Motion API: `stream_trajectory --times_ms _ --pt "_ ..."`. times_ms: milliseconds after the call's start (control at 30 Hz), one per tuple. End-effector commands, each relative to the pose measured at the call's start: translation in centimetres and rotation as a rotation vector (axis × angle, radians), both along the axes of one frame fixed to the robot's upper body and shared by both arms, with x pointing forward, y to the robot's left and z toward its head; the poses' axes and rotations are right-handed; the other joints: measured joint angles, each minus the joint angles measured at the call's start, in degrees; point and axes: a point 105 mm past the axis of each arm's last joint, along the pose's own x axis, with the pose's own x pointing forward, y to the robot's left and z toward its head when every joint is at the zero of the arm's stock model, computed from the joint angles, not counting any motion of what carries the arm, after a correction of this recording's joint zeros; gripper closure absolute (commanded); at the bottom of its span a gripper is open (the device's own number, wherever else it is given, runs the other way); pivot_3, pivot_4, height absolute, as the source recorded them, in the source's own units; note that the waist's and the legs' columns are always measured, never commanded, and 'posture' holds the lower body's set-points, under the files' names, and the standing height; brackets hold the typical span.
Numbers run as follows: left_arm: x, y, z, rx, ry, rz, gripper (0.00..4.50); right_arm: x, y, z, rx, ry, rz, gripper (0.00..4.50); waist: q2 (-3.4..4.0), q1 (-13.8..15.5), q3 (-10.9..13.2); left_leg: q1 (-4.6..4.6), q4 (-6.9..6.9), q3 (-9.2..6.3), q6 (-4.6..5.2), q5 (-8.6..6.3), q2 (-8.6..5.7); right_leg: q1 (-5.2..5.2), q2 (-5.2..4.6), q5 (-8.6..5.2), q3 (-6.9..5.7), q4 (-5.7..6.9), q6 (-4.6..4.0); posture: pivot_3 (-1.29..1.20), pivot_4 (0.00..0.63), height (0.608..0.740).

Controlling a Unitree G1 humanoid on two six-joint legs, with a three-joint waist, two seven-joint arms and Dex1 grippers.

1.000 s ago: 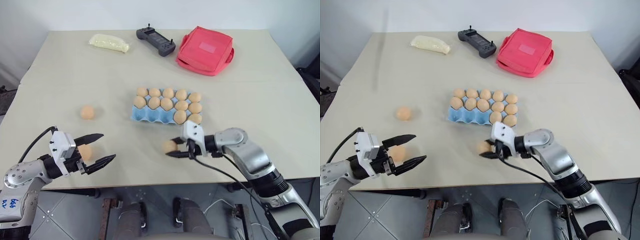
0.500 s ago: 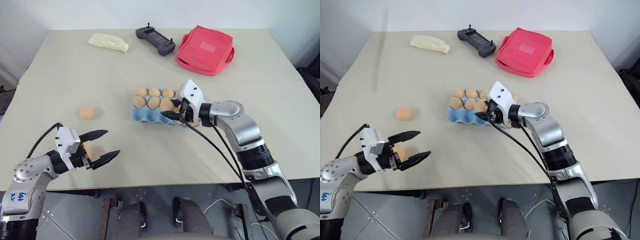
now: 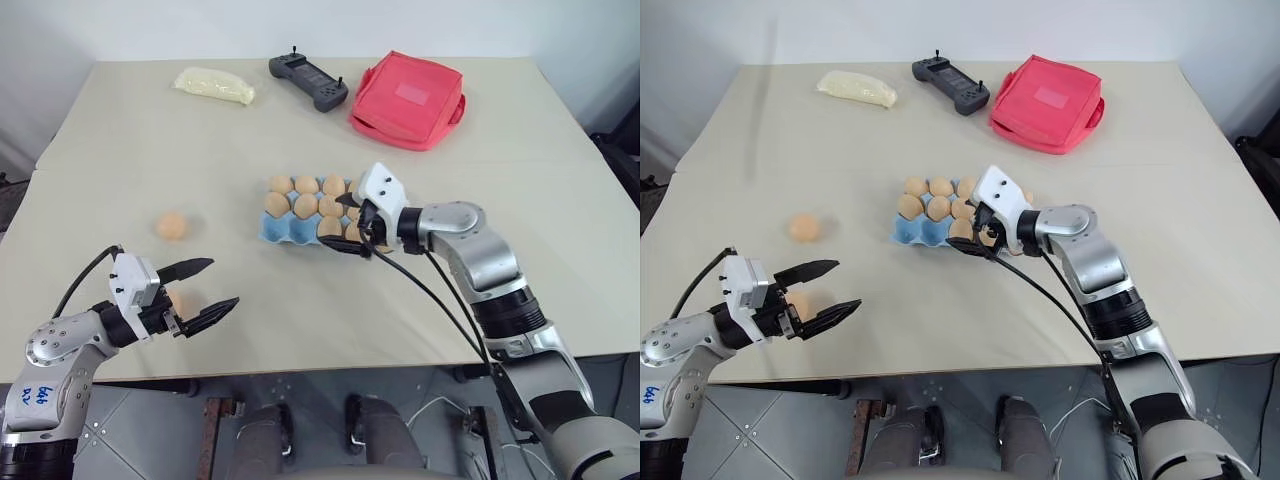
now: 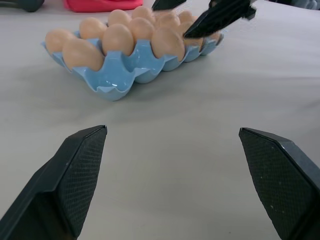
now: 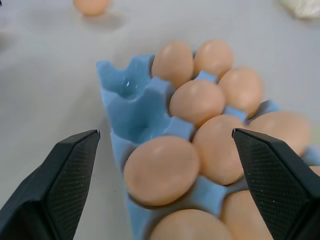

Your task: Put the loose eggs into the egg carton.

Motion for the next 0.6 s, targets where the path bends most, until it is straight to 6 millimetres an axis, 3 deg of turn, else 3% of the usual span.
stream_trajectory --times_ms 33,200,400,600 --pt "0.0 0.4 1.4 0.003 -0.075 0.041 0.0 -1.7 -2.1 3.0 0.075 -0.1 0.04 0.02 0.0 0.28 0.0 0.0 -0.01 -0.01 -0.01 -0.01 0.01 0.0 0.0 0.0 0.0 0.0 0.0 0.0 0.15 0.74" --pt "0.4 1.1 2.1 -0.018 -0.11 0.112 0.0 -3.8 -5.8 2.7 0.085 -0.125 0.076 0.02 -0.01 0.35 0.0 0.01 -0.01 -0.08 -0.01 -0.14 0.03 0.07 0.0 0.0 -0.2 -0.04 0.01 0.0 0.15 0.74" --pt "0.9 3.2 2.6 -0.017 -0.15 0.259 0.0 -6.1 -9.0 1.4 0.09 -0.012 0.12 0.02 -0.01 0.17 0.0 0.08 0.08 0.16 0.03 -0.17 0.2 0.14 0.02 0.01 -0.54 -0.1 0.0 0.0 0.15 0.74" --pt "0.5 4.6 2.7 -0.018 -0.156 0.389 0.0 -6.6 -10.1 0.1 0.076 0.046 0.129 0.02 0.0 0.25 0.0 0.18 0.15 0.23 0.03 -0.13 0.27 0.17 0.02 0.08 -0.5 -0.09 -0.19 0.0 0.15 0.74"
